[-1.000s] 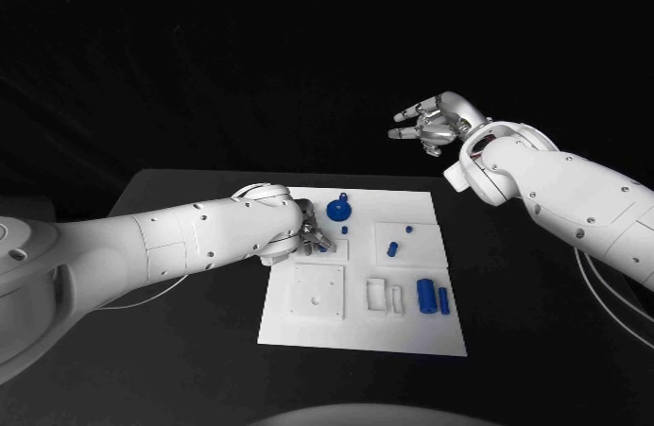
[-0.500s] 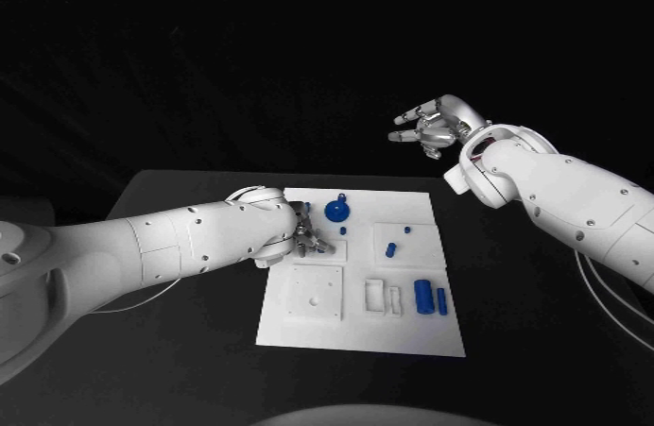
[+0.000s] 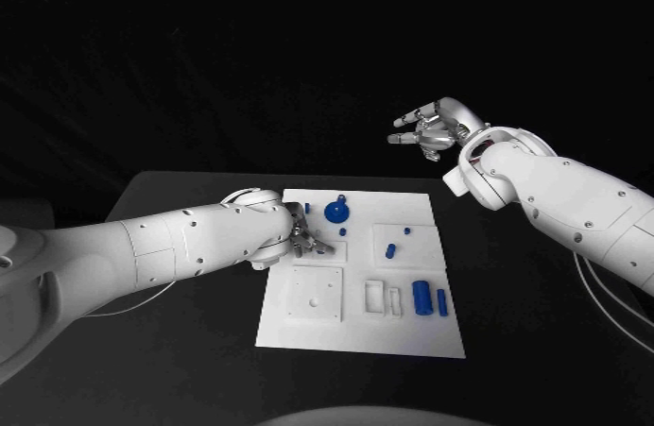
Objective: Assemble the parts on the task board
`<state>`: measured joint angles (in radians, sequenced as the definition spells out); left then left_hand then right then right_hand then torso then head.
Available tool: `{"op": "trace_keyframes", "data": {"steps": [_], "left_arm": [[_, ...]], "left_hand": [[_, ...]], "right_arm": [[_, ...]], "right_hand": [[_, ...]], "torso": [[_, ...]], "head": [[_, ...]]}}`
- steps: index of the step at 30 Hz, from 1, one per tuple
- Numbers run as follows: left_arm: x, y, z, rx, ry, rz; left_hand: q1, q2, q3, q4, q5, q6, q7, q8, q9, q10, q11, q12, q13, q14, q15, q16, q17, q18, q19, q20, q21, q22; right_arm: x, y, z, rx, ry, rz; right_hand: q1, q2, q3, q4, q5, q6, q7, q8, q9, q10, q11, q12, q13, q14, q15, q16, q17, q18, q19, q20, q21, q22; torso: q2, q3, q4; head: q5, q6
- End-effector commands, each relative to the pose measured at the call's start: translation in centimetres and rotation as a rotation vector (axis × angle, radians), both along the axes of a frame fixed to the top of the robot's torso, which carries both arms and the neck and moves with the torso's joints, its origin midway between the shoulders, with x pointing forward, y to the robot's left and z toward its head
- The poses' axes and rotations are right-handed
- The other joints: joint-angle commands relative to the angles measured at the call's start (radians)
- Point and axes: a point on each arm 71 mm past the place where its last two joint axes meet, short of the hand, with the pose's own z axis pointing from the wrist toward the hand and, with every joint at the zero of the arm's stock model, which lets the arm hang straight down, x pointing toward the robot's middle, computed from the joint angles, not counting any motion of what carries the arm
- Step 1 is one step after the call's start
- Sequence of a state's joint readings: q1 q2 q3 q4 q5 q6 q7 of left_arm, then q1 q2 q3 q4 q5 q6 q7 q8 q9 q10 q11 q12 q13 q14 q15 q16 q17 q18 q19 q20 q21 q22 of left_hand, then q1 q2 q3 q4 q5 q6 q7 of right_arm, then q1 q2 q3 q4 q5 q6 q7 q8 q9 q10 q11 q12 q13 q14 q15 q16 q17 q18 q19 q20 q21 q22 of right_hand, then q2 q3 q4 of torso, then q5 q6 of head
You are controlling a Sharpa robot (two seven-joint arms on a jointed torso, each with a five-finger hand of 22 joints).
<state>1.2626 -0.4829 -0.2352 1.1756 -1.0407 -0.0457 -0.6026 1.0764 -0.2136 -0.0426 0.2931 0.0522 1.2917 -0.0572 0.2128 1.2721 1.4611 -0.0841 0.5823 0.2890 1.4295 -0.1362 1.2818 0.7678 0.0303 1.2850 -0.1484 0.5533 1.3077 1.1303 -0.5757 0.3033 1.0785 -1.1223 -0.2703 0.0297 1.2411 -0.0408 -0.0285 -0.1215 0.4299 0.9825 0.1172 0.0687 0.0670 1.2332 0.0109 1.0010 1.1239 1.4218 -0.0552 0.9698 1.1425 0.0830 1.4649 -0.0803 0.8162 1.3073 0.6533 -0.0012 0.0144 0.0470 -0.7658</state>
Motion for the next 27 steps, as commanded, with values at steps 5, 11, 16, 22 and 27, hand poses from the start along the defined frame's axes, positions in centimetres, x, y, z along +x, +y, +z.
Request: {"op": "trace_keyframes", "data": {"steps": [5,11,16,22,27], "left_arm": [[-0.3,0.1,0.2,-0.051,0.002,0.025],[0.0,-0.1,1.2,-0.121,0.004,0.049],[0.6,0.1,2.5,-0.166,-0.005,0.070],[1.6,1.1,4.3,-0.207,-0.008,0.097],[3.0,2.2,5.8,-0.246,-0.015,0.122]], "left_hand": [[-0.034,-0.008,-0.071,0.002,-0.003,0.000,0.003,-0.007,0.003,0.054,0.000,0.003,-0.004,0.001,-0.006,-0.005,0.001,-0.015,0.000,-0.010,-0.005,0.017],[-0.041,-0.009,-0.081,0.003,-0.003,-0.014,0.009,-0.025,-0.004,0.054,0.002,-0.011,-0.014,-0.004,-0.007,-0.022,-0.019,-0.018,-0.003,-0.013,-0.009,0.016],[-0.029,-0.004,-0.073,0.002,-0.003,-0.023,0.016,-0.061,-0.047,0.053,0.005,-0.028,-0.019,-0.008,-0.007,-0.041,-0.039,-0.022,-0.005,-0.015,-0.017,0.016],[0.053,0.142,-0.016,-0.067,0.050,-0.073,0.047,-0.142,-0.264,0.049,0.019,-0.098,-0.024,-0.034,0.003,-0.079,-0.089,-0.015,-0.018,-0.003,-0.040,0.012],[0.058,0.221,-0.080,-0.159,0.185,-0.105,0.058,-0.139,-0.402,0.045,0.021,-0.126,0.002,-0.035,0.010,-0.082,-0.094,-0.007,-0.011,0.004,-0.052,0.016]], "right_arm": [[-0.1,0.0,-0.2,-0.009,0.003,0.011],[-0.1,-0.1,-0.4,-0.009,0.006,0.008],[-0.1,-0.2,-0.4,-0.010,0.008,0.007],[-0.1,-0.4,-0.5,-0.011,0.009,0.004],[-0.1,-0.5,-0.5,-0.012,0.009,0.003]], "right_hand": [[-0.005,0.007,-0.003,-0.005,-0.002,0.004,0.002,-0.006,-0.001,-0.006,0.001,0.000,-0.001,-0.007,-0.002,-0.007,-0.001,0.016,0.034,0.004,-0.004,0.100],[-0.006,0.008,-0.004,-0.003,-0.001,0.003,0.002,-0.006,-0.001,-0.006,0.001,-0.001,-0.002,-0.007,-0.002,-0.007,-0.002,0.016,0.035,0.004,-0.006,0.100],[-0.006,0.008,-0.004,-0.003,-0.001,0.003,0.002,-0.006,-0.001,-0.006,0.001,-0.001,-0.002,-0.007,-0.002,-0.007,-0.002,0.016,0.035,0.004,-0.006,0.100],[-0.006,0.008,-0.004,-0.003,-0.001,0.003,0.002,-0.006,-0.001,-0.006,0.001,-0.001,-0.002,-0.007,-0.002,-0.007,-0.002,0.016,0.035,0.004,-0.006,0.100],[-0.006,0.009,-0.004,-0.002,-0.001,0.003,0.002,-0.006,-0.001,-0.006,0.001,-0.001,-0.002,-0.007,-0.002,-0.007,-0.002,0.016,0.035,0.004,-0.006,0.100]], "torso": [[0.000,-0.0003,0.0004],[0.000,0.0003,0.0005],[-0.001,0.0011,0.0003],[0.000,0.0010,-0.0005],[0.001,-0.0001,-0.0015]], "head": [[-0.001,0.003],[0.001,0.004],[0.002,0.007],[0.002,0.016],[0.002,0.025]]}}
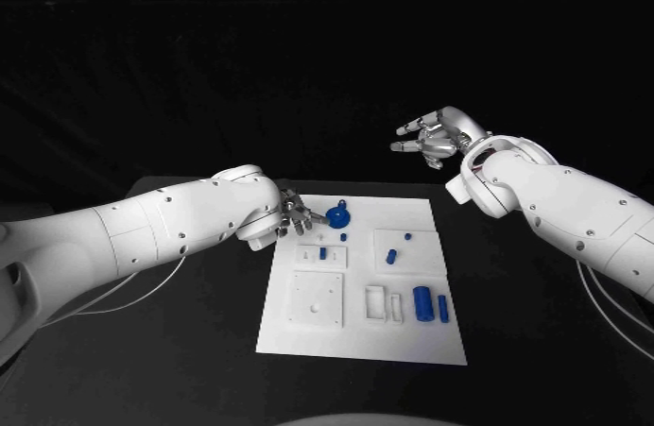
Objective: Assemble the parts on the task board
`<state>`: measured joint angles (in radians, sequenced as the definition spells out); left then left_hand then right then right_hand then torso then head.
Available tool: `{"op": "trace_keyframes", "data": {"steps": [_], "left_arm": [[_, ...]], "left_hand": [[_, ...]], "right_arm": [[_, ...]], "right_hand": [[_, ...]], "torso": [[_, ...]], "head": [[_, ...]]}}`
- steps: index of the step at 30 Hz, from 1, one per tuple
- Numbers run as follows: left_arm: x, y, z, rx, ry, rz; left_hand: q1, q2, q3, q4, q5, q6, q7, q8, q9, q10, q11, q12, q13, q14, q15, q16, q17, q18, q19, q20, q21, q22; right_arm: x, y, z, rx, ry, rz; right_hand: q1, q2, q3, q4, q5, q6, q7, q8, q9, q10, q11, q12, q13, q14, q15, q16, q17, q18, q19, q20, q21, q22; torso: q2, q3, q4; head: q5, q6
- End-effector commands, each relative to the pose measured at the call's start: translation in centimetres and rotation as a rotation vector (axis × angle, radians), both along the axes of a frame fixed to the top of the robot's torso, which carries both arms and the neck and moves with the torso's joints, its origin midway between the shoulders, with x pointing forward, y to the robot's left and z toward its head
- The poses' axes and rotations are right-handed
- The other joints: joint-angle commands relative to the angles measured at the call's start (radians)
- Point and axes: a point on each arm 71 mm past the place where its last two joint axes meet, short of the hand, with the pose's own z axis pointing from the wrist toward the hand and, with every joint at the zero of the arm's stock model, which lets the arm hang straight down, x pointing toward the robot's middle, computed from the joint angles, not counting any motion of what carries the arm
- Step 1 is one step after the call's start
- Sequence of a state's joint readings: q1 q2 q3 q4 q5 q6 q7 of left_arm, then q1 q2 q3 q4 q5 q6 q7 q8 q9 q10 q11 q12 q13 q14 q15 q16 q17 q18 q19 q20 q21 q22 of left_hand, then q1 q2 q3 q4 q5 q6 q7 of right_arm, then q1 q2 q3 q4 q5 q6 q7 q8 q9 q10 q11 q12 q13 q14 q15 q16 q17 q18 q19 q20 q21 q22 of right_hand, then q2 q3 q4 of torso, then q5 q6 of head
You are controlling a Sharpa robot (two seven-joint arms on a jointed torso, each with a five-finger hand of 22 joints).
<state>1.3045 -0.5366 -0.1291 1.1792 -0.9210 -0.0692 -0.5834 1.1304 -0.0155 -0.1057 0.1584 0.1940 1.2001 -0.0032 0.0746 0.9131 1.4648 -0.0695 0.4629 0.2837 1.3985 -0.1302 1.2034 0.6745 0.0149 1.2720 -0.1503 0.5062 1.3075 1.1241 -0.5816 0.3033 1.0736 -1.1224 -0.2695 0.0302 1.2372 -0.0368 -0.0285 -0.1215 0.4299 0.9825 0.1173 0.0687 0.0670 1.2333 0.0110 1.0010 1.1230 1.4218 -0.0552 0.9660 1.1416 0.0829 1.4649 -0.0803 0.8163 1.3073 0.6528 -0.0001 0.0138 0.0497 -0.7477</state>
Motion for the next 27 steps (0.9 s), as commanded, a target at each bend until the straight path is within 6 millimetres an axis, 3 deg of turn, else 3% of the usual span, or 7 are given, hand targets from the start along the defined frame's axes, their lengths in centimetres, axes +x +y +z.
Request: {"op": "trace_keyframes", "data": {"steps": [1,3,5,7,11,18,27], "left_arm": [[0.9,0.4,1.0,-0.074,0.019,0.003],[1.5,0.9,1.6,-0.077,0.009,0.012],[2.1,1.4,2.1,-0.073,-0.004,0.023],[2.7,1.9,2.4,-0.066,-0.016,0.032],[3.7,2.8,3.0,-0.056,-0.036,0.051],[5.0,3.2,3.6,-0.023,-0.051,0.054],[5.8,2.6,3.4,0.044,-0.013,0.014]], "left_hand": [[0.012,0.031,-0.027,-0.040,0.063,-0.017,0.006,-0.001,-0.075,0.041,0.007,-0.011,0.012,-0.005,0.005,-0.004,-0.002,0.009,0.001,0.007,-0.007,0.016],[0.023,0.045,-0.034,-0.057,0.091,-0.022,0.007,0.002,-0.101,0.039,0.007,-0.017,0.016,-0.007,0.006,-0.006,-0.004,0.010,0.001,0.008,-0.010,0.016],[0.032,0.062,-0.047,-0.073,0.144,-0.035,0.013,0.001,-0.167,0.039,0.010,-0.025,0.022,-0.007,0.008,-0.006,-0.004,0.011,0.004,0.010,-0.012,0.017],[0.034,0.069,-0.064,-0.085,0.155,-0.038,0.014,0.008,-0.216,0.039,0.010,-0.030,0.030,-0.007,0.009,-0.006,-0.003,0.012,0.004,0.010,-0.015,0.017],[0.022,0.078,-0.076,-0.074,0.152,-0.061,0.025,0.002,-0.277,0.039,0.014,-0.033,0.037,-0.006,0.012,-0.005,-0.003,0.015,0.006,0.013,-0.018,0.017],[0.017,0.068,-0.080,-0.065,0.134,-0.080,0.039,0.004,-0.402,0.038,0.020,-0.035,0.046,-0.006,0.016,-0.002,0.000,0.020,0.008,0.018,-0.018,0.018],[0.020,0.072,-0.078,-0.082,0.131,-0.093,0.047,0.001,-0.466,0.034,0.024,-0.039,0.050,-0.010,0.019,-0.003,-0.002,0.021,0.004,0.020,-0.017,0.018]], "right_arm": [[-0.1,0.0,0.0,-0.008,0.002,0.012],[-0.1,-0.1,0.0,-0.009,0.001,0.011],[-0.1,-0.1,0.0,-0.009,0.001,0.011],[-0.2,-0.2,0.0,-0.009,0.000,0.011],[-0.2,-0.3,0.1,-0.010,-0.002,0.009],[-0.3,-0.6,0.2,-0.014,-0.006,0.005],[-0.6,-0.6,0.5,-0.016,-0.014,0.010]], "right_hand": [[-0.002,0.005,-0.004,-0.002,-0.001,0.003,0.002,-0.006,-0.001,-0.006,0.001,-0.001,-0.001,-0.007,-0.002,-0.003,-0.001,0.016,0.035,0.004,-0.006,0.100],[-0.001,0.006,-0.003,-0.002,0.000,0.003,0.002,-0.006,-0.001,-0.006,0.001,-0.001,-0.001,-0.007,-0.002,-0.003,-0.001,0.016,0.035,0.004,-0.006,0.100],[-0.001,0.006,-0.003,-0.002,0.000,0.003,0.002,-0.006,-0.001,-0.006,0.001,-0.001,-0.001,-0.007,-0.002,-0.003,-0.001,0.016,0.035,0.004,-0.006,0.100],[-0.001,0.006,-0.003,-0.002,0.000,0.003,0.002,-0.006,-0.001,-0.006,0.001,-0.001,-0.001,-0.007,-0.002,-0.003,-0.001,0.016,0.035,0.004,-0.006,0.100],[-0.002,0.006,-0.002,-0.002,0.002,0.003,0.002,-0.006,-0.001,-0.005,0.000,0.001,0.000,-0.006,-0.003,-0.003,-0.001,0.016,0.036,0.004,-0.005,0.100],[-0.002,0.006,-0.002,-0.002,0.002,0.003,0.002,-0.006,-0.001,-0.005,0.000,0.001,0.000,-0.006,-0.003,-0.003,-0.001,0.016,0.036,0.004,-0.005,0.100],[-0.003,0.006,-0.001,-0.001,0.004,0.003,0.002,-0.006,-0.001,-0.004,0.000,0.000,-0.001,-0.005,-0.003,-0.003,-0.001,0.016,0.036,0.004,-0.004,0.101]], "torso": [[0.001,-0.0016,-0.0014],[0.003,-0.0020,-0.0019],[0.004,-0.0023,-0.0036],[0.006,-0.0024,-0.0048],[0.012,-0.0051,-0.0096],[0.021,-0.0092,-0.0145],[0.036,-0.0150,-0.0223]], "head": [[0.000,0.008],[0.000,0.013],[0.001,0.018],[0.000,0.021],[0.000,0.025],[0.001,0.033],[0.005,0.037]]}}
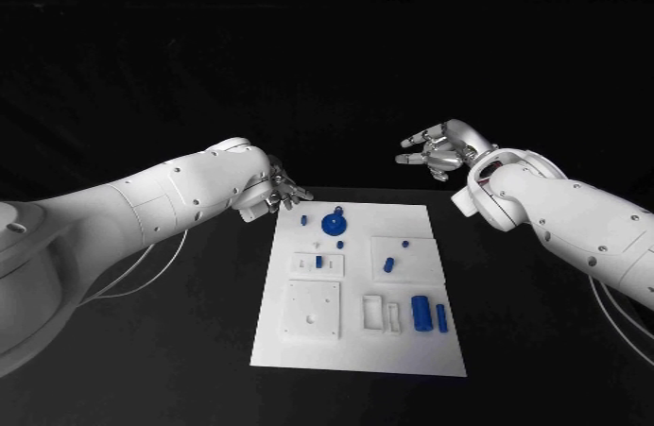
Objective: Assemble the parts on the task board
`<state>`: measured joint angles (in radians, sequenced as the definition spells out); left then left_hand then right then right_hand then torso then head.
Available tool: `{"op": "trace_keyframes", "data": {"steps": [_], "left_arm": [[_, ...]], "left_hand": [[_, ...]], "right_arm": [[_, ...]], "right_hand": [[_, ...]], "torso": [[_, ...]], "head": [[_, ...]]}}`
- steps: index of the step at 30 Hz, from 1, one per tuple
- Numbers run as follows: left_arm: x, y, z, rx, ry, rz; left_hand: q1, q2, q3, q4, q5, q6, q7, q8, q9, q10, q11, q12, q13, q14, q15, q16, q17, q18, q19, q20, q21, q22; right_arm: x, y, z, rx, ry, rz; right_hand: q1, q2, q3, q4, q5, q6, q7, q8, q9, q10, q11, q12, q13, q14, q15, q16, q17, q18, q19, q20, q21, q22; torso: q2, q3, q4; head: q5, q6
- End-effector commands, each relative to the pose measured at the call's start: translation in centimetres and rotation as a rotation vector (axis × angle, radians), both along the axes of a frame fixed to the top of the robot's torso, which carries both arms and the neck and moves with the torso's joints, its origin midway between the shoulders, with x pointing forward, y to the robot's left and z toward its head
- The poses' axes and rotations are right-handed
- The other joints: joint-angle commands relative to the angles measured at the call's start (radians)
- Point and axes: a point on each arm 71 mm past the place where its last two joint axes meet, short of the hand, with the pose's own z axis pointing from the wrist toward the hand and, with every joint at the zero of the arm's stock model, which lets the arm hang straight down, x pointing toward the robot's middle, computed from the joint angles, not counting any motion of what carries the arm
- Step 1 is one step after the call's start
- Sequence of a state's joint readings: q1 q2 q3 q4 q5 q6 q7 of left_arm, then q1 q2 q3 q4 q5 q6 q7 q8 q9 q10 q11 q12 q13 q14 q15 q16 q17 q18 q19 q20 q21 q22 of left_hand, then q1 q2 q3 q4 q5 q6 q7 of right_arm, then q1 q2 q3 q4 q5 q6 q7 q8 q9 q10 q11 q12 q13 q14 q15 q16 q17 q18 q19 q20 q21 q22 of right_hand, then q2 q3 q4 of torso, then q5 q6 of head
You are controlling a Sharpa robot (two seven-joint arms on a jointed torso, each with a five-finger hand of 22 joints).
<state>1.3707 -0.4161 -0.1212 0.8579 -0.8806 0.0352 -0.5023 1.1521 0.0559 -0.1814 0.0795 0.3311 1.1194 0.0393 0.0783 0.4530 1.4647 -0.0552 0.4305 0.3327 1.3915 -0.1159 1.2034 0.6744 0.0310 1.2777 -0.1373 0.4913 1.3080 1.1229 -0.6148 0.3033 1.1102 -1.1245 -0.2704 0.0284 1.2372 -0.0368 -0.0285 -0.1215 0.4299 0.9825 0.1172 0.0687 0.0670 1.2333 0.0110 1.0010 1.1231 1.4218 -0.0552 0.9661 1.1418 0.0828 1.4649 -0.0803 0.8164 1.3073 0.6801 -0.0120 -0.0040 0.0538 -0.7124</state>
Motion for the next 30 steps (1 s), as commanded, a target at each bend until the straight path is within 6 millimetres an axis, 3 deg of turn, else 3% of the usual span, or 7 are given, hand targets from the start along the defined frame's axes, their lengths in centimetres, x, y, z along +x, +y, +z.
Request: {"op": "trace_keyframes", "data": {"steps": [1,5,9,20,30], "left_arm": [[0.14,-0.22,-0.14,0.048,0.033,-0.064],[0.46,0.10,-0.14,0.071,0.030,-0.059],[0.67,0.43,-0.14,0.082,0.031,-0.051],[0.69,0.45,-0.63,0.083,0.091,-0.063],[0.60,0.16,-1.06,0.056,0.128,-0.067]], "left_hand": [[-0.004,-0.001,-0.004,-0.003,-0.011,-0.017,0.006,-0.005,-0.011,0.034,0.011,-0.008,0.001,-0.004,0.006,-0.004,-0.003,0.005,-0.003,0.008,-0.003,0.018],[-0.009,-0.007,-0.006,-0.001,-0.016,-0.017,0.007,-0.004,-0.026,0.034,0.011,-0.009,0.003,-0.004,0.007,-0.004,-0.003,0.007,-0.003,0.009,-0.002,0.018],[-0.011,-0.008,-0.006,0.002,-0.019,-0.016,0.007,-0.003,-0.029,0.034,0.011,-0.009,0.003,-0.003,0.006,-0.003,-0.003,0.007,-0.002,0.009,-0.002,0.017],[-0.012,-0.011,-0.003,0.004,-0.026,-0.019,0.008,-0.003,-0.036,0.032,0.012,-0.010,0.004,-0.006,0.007,-0.006,-0.007,0.007,-0.004,0.010,-0.002,0.017],[-0.018,-0.010,-0.002,0.006,-0.030,-0.019,0.008,-0.001,-0.038,0.032,0.013,-0.009,0.006,-0.007,0.007,-0.003,-0.005,0.007,-0.005,0.010,-0.002,0.018]], "right_arm": [[-0.11,0.12,0.11,-0.009,-0.007,0.008],[-0.20,0.12,0.20,-0.009,-0.009,0.010],[-0.28,0.09,0.29,-0.011,-0.011,0.011],[-0.34,0.14,0.36,-0.011,-0.012,0.012],[-0.32,0.33,0.34,-0.010,-0.012,0.016]], "right_hand": [[-0.003,0.006,-0.001,-0.001,0.004,0.003,0.002,-0.006,-0.001,-0.004,0.000,0.000,-0.001,-0.006,-0.003,-0.003,-0.002,0.016,0.036,0.004,-0.004,0.101],[-0.003,0.006,-0.001,-0.001,0.004,0.003,0.002,-0.006,-0.001,-0.004,0.000,0.000,-0.001,-0.006,-0.003,-0.003,-0.002,0.016,0.036,0.004,-0.004,0.101],[-0.003,0.006,-0.001,-0.001,0.004,0.003,0.002,-0.006,-0.001,-0.004,0.000,0.000,-0.001,-0.006,-0.003,-0.003,-0.002,0.016,0.036,0.004,-0.004,0.101],[-0.003,0.006,-0.001,-0.001,0.004,0.003,0.002,-0.006,-0.001,-0.004,0.000,0.000,-0.001,-0.006,-0.003,-0.003,-0.002,0.016,0.036,0.004,-0.004,0.101],[-0.003,0.003,0.001,0.002,0.005,0.004,0.002,-0.006,-0.001,-0.004,0.000,-0.001,-0.003,-0.005,-0.003,-0.004,-0.003,0.016,0.037,0.003,-0.007,0.100]], "torso": [[0.010,-0.0035,-0.0054],[0.014,-0.0053,-0.0098],[0.017,-0.0047,-0.0125],[0.019,-0.0058,-0.0136],[0.019,-0.0047,-0.0132]], "head": [[0.001,0.002],[0.004,0.007],[0.009,0.008],[0.021,0.004],[0.020,0.002]]}}
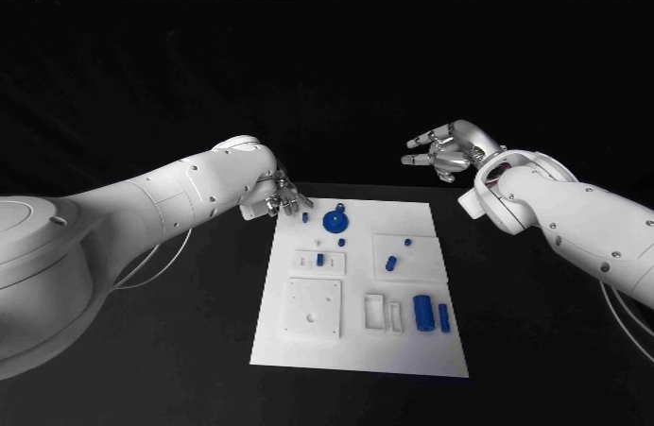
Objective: Assemble the parts on the task board
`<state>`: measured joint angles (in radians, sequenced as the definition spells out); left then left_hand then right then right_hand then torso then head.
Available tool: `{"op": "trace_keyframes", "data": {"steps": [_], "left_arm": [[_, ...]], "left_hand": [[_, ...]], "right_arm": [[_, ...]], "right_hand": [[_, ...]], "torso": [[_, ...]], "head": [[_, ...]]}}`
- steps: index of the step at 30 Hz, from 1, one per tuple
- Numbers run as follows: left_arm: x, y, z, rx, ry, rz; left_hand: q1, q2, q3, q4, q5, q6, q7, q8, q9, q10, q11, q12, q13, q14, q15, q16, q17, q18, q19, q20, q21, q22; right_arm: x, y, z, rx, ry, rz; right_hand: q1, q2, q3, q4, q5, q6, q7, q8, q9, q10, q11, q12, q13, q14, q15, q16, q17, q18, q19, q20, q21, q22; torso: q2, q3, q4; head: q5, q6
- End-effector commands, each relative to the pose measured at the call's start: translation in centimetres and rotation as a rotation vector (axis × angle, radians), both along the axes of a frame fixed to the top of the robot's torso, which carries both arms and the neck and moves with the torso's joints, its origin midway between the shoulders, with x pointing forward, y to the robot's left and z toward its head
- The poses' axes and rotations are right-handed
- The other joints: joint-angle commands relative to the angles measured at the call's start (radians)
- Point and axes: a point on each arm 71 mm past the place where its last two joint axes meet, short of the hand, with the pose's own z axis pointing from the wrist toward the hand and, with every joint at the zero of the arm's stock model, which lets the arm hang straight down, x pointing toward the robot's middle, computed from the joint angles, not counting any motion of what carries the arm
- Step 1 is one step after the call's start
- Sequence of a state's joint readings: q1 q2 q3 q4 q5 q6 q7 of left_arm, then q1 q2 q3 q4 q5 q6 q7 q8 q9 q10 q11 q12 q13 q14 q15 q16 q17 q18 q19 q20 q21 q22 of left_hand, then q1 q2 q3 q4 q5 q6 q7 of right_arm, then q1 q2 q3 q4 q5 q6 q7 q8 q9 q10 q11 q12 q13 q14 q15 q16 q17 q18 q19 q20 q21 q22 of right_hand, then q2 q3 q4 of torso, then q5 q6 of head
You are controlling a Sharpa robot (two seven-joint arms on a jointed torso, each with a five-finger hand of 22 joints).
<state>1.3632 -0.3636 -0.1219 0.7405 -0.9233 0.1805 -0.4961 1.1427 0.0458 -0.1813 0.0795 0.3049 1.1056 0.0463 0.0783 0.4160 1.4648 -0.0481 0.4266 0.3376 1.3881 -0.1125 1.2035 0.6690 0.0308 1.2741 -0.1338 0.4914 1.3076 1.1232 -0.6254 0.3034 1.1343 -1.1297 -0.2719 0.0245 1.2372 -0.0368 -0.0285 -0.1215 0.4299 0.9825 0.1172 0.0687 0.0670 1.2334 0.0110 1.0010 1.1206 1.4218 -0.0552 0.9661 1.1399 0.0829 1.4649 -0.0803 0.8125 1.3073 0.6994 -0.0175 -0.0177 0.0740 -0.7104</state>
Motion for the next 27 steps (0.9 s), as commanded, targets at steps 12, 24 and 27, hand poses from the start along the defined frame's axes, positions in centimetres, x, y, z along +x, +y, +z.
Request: {"op": "trace_keyframes", "data": {"steps": [12,24,27], "left_arm": [[-0.30,-0.56,-0.86,-0.026,0.070,-0.036],[-0.29,-0.58,-1.00,-0.034,0.066,-0.034],[-0.27,-0.59,-0.99,-0.035,0.063,-0.032]], "left_hand": [[-0.005,0.008,0.002,0.001,-0.002,-0.004,0.001,-0.001,-0.003,0.030,0.005,-0.005,0.002,-0.004,0.004,-0.002,0.001,0.007,-0.003,0.007,-0.001,0.018],[0.018,0.046,0.011,-0.031,0.008,-0.001,0.000,-0.002,-0.008,0.030,0.005,-0.005,0.004,-0.005,0.004,-0.001,0.000,0.007,-0.004,0.006,0.001,0.018],[0.025,0.055,0.014,-0.037,0.008,0.000,-0.001,-0.002,-0.008,0.030,0.005,-0.006,0.004,-0.005,0.003,-0.001,0.000,0.007,-0.004,0.006,0.001,0.018]], "right_arm": [[-0.01,0.33,0.01,-0.006,-0.005,0.009],[0.02,0.60,-0.02,-0.004,-0.003,0.013],[0.02,0.66,-0.02,-0.004,-0.003,0.014]], "right_hand": [[-0.003,0.003,0.001,0.002,0.005,0.004,0.002,-0.006,-0.001,-0.004,0.000,-0.001,-0.001,-0.005,-0.003,-0.004,-0.001,0.016,0.037,0.003,-0.004,0.100],[-0.003,0.003,0.001,0.002,0.005,0.004,0.002,-0.006,-0.001,-0.004,0.000,-0.001,-0.001,-0.005,-0.003,-0.004,-0.001,0.016,0.037,0.003,-0.004,0.100],[-0.003,0.003,0.001,0.002,0.005,0.004,0.002,-0.006,-0.001,-0.004,0.000,-0.001,-0.001,-0.005,-0.003,-0.004,-0.001,0.016,0.037,0.003,-0.004,0.100]], "torso": [[0.000,0.0000,-0.0005],[0.000,0.0009,0.0006],[0.000,0.0002,0.0004]], "head": [[0.003,-0.004],[-0.001,-0.001],[-0.002,-0.002]]}}
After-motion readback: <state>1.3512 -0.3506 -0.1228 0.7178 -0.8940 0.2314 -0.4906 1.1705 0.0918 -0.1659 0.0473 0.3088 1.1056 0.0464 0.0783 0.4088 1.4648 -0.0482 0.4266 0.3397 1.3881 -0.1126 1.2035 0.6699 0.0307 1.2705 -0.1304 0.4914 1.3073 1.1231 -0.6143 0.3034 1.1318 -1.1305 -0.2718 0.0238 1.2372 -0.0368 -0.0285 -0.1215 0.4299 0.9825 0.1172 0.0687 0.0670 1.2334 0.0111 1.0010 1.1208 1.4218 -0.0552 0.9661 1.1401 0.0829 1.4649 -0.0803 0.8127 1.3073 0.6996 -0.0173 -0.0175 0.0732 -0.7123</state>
